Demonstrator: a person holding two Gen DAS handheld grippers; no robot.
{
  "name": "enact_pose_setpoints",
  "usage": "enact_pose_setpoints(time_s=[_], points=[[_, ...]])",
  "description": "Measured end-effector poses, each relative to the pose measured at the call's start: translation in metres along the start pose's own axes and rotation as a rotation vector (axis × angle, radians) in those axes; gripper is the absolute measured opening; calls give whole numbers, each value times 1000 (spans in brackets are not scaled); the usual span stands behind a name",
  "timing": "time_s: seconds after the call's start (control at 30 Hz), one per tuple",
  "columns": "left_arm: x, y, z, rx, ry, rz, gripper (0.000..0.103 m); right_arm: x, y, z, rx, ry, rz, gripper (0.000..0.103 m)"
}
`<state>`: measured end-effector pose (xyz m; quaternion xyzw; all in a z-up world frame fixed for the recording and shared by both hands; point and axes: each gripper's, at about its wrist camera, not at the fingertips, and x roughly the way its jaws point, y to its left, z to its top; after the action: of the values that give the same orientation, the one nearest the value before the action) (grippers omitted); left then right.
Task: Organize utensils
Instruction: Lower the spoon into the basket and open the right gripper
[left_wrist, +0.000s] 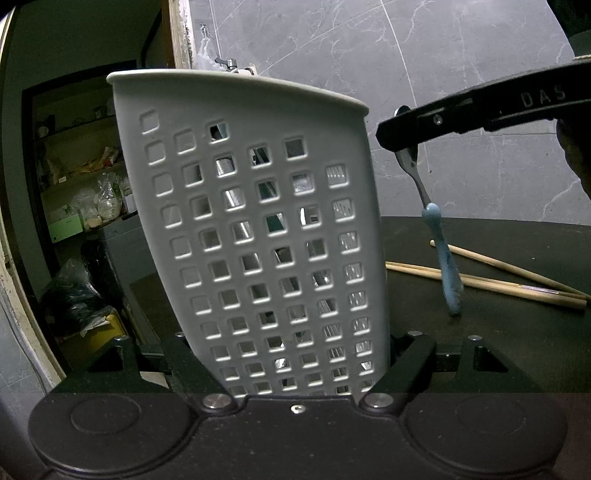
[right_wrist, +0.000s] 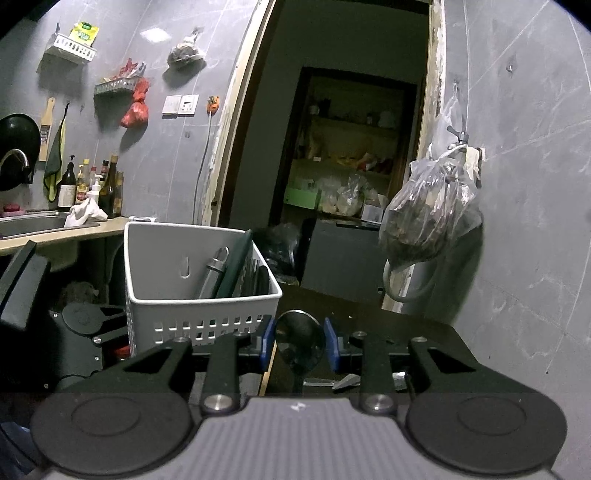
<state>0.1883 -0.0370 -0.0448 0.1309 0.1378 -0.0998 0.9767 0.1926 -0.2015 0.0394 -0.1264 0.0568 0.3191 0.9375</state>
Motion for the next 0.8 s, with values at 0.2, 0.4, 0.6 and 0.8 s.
enact_pose_setpoints(time_s=[0.2, 0.4, 0.6, 0.8], points=[[0, 0, 0, 0, 0, -1, 80, -1, 0, 1, -1, -4, 1, 32], [0, 0, 0, -1, 0, 0, 80, -1, 0, 2, -2, -10, 1, 31], [0, 0, 0, -1, 0, 0, 80, -3, 0, 12, -27, -34, -5, 31], [0, 0, 0, 0, 0, 0, 80, -6, 2, 32, -98, -64, 1, 31]])
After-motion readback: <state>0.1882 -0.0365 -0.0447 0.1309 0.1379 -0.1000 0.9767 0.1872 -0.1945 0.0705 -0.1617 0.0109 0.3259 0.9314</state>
